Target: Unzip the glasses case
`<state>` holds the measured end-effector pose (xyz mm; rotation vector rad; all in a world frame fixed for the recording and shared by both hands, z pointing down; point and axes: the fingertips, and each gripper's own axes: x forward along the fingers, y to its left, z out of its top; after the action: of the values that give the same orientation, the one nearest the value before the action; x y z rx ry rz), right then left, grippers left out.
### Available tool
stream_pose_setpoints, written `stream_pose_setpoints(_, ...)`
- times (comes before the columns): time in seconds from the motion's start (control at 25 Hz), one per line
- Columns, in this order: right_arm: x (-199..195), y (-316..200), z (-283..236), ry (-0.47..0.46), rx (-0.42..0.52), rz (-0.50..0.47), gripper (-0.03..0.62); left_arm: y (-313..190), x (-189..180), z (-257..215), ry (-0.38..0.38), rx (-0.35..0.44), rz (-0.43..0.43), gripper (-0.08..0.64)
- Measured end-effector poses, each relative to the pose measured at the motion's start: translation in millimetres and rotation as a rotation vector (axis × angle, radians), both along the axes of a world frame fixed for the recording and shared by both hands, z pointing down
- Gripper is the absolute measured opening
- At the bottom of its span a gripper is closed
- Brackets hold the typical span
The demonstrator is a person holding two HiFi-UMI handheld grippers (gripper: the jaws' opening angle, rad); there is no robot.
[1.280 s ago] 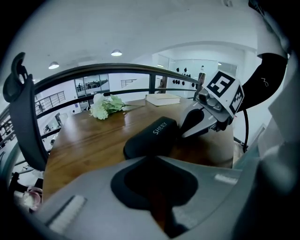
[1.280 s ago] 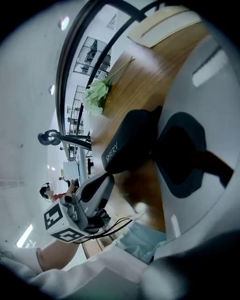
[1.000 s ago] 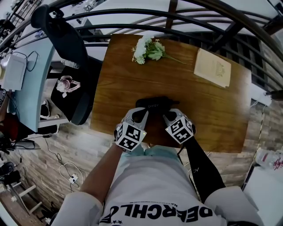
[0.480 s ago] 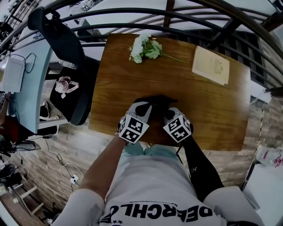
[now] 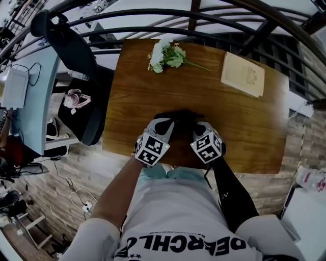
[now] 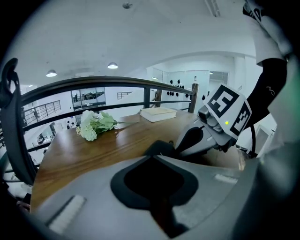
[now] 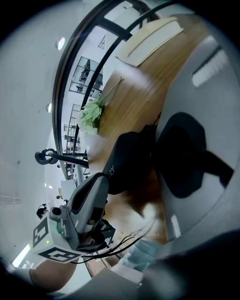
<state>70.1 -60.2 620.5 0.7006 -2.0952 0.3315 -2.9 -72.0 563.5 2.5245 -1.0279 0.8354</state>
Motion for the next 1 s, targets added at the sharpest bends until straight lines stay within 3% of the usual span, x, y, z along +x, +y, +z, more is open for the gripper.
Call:
stream_pose_setpoints(0.28,11,-21,-1,0.04,0.047,0.001,0.029,0,1,0,-0.003,0.004,0.005,0.006)
stream_pose_setpoints(0.52,8,-39,-3,0.106,0.092,-0.086,0.031,-2,-1,0,0.002,-0.003,-0.011,0.006)
stream_pose_setpoints(0.8,9,-36,-2,0.101,0.065,-0.085,0.03,-2,-1,-1,0.015,-0.015,-0.015,0.005)
stream_pose_setpoints(1.0,12,-26,-4,0.084,0.02,-0.036,0.029,24,13,-3,-0.009,-0.043,0.064,0.002)
